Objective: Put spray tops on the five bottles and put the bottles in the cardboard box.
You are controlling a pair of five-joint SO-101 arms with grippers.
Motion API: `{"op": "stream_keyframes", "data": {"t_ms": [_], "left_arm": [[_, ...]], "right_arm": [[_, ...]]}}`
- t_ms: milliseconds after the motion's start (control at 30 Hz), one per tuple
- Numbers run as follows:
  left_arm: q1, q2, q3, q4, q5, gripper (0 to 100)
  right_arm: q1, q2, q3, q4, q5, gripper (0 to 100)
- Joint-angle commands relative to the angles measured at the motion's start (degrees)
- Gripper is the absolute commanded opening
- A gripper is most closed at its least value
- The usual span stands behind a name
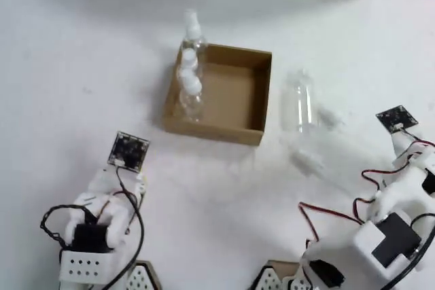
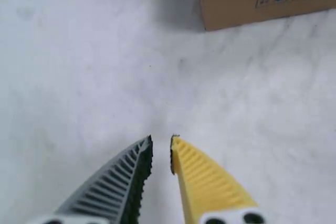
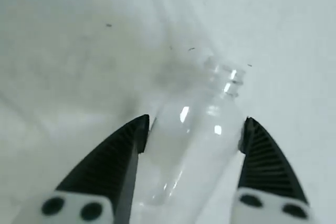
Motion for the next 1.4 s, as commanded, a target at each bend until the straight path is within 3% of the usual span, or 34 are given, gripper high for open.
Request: {"op": "stream_keyframes", "data": {"t_ms": [0, 200, 500, 600, 767, 900, 1133, 1367], "left_arm": [[-0.48, -0.92, -0.09, 0.79, -0.62, 8], [-0.48, -0.92, -0.09, 0.79, -0.62, 8], [-0.57, -0.92, -0.09, 0.79, -0.62, 8], [-0.57, -0.92, -0.09, 0.79, -0.62, 8], [-0.57, -0.92, -0.09, 0.88, -0.62, 8], [-0.57, -0.92, -0.09, 0.88, -0.62, 8], [-2.15, -0.92, -0.09, 0.88, -0.62, 8], [-2.15, -0.92, -0.09, 0.88, -0.62, 8]], "right_arm": [[-0.57, -6.37, -2.20, 3.47, -0.70, 27.4], [-2.42, -15.25, -2.20, 13.05, -0.70, 28.4], [-11.30, -32.92, -1.76, 36.97, -1.14, 1.2], [-15.69, -36.79, -1.41, 40.04, -1.23, 6.0], [-25.36, -39.16, 5.54, 38.11, -1.76, 20.0], [-31.25, -39.16, 12.04, 29.49, -3.69, 27.4], [-36.88, -38.81, 21.89, 15.52, -3.96, 27.6], [-37.41, -25.71, 18.90, 10.15, -4.13, 27.6]]}}
